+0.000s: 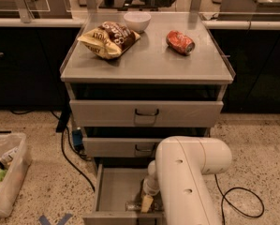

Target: Pick water bottle from bottom drawer and place on counter

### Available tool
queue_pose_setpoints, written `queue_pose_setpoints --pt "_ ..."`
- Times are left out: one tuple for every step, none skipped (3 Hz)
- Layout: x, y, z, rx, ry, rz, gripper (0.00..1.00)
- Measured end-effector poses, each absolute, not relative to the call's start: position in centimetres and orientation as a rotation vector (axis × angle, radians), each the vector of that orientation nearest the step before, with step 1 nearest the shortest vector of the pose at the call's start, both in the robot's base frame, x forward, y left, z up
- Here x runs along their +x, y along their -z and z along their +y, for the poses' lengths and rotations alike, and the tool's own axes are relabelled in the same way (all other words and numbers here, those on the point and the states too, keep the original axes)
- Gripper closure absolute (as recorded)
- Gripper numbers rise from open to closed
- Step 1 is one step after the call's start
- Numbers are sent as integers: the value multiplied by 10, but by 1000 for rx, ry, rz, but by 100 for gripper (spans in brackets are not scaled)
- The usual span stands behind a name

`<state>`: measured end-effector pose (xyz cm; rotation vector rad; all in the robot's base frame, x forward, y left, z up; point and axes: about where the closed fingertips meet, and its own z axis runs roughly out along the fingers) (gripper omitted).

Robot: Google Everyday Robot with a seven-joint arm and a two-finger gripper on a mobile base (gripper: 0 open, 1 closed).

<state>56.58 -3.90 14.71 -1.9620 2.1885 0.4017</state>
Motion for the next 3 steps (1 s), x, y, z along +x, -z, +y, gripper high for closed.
queue_pose_setpoints --pt "566 -147 -39 -1962 -402 2189 11" --pt "566 -147 -39 -1962 -402 2189 0" --pt "566 -147 -39 -1962 -402 2189 0"
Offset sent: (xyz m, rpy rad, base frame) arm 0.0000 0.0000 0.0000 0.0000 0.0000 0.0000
